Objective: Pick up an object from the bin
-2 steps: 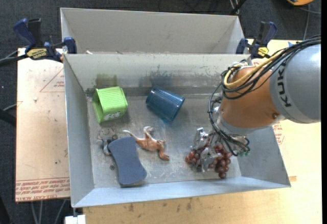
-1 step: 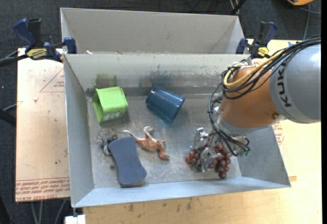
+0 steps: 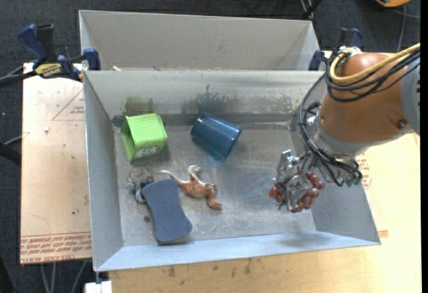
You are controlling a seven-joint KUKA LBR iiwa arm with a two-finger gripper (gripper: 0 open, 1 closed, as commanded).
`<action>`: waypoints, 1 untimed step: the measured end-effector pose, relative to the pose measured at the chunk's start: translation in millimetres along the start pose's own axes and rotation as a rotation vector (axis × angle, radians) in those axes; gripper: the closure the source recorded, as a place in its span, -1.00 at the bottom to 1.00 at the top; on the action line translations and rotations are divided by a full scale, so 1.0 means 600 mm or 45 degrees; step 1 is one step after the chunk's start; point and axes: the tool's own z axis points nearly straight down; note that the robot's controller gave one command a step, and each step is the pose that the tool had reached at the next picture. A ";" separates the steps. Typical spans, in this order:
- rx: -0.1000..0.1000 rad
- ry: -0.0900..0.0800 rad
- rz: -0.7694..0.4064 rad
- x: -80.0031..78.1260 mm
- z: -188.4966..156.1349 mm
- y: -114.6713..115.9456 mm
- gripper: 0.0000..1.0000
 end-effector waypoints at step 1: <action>0.000 0.000 0.000 0.000 0.000 0.000 1.00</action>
Offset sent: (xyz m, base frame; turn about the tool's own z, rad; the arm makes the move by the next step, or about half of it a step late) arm 0.0000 0.0170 0.0606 -0.0363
